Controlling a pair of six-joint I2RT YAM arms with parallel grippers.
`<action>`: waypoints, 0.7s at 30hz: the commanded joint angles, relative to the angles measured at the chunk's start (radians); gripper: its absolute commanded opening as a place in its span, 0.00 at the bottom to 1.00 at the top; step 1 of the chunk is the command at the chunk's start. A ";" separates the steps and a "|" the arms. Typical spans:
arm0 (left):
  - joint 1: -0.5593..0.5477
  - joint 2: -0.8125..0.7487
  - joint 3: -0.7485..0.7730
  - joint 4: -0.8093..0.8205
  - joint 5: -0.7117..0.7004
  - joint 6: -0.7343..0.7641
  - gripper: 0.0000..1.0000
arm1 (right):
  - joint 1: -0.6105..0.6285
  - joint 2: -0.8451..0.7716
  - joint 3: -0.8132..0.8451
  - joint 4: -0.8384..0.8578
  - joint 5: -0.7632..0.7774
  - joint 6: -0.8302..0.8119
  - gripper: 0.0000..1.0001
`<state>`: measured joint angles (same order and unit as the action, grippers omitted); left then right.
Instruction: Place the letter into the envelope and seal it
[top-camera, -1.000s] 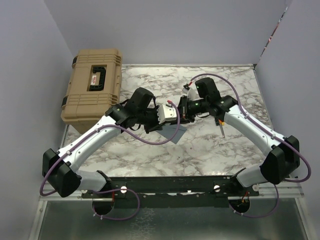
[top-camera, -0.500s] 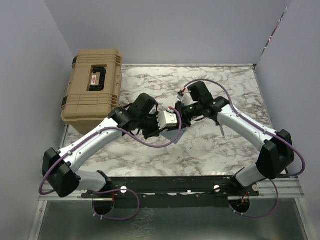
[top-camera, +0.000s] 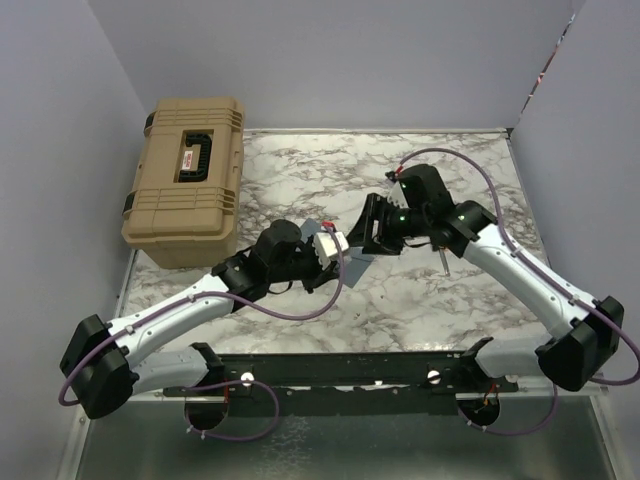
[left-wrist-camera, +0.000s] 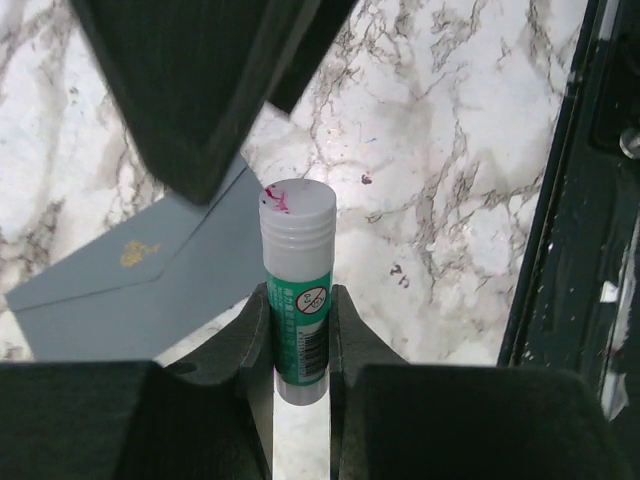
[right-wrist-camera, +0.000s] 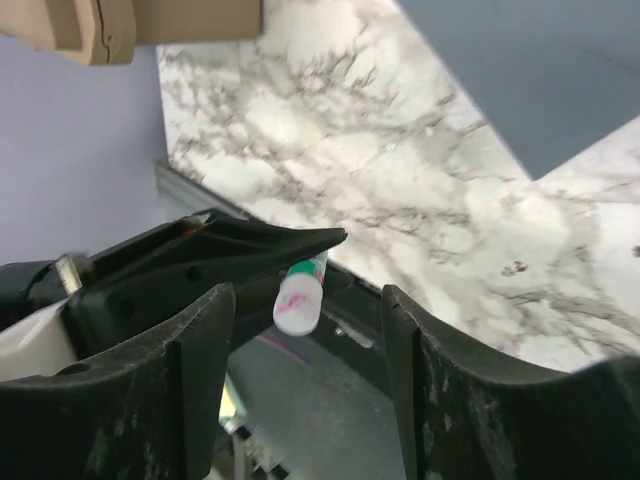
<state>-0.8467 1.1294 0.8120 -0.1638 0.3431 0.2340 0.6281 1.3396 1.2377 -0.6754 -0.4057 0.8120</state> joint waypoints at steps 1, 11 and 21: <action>0.000 -0.022 -0.103 0.207 -0.035 -0.239 0.00 | -0.007 -0.112 0.027 -0.067 0.253 -0.040 0.64; -0.003 0.206 -0.129 0.462 -0.244 -0.822 0.08 | -0.009 -0.275 -0.043 -0.234 0.771 -0.020 0.66; -0.027 0.662 0.203 0.504 -0.210 -1.166 0.09 | -0.010 -0.393 -0.131 -0.313 0.836 0.079 0.66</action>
<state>-0.8600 1.6573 0.8845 0.2806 0.1387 -0.7181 0.6205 1.0058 1.1275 -0.9237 0.3504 0.8280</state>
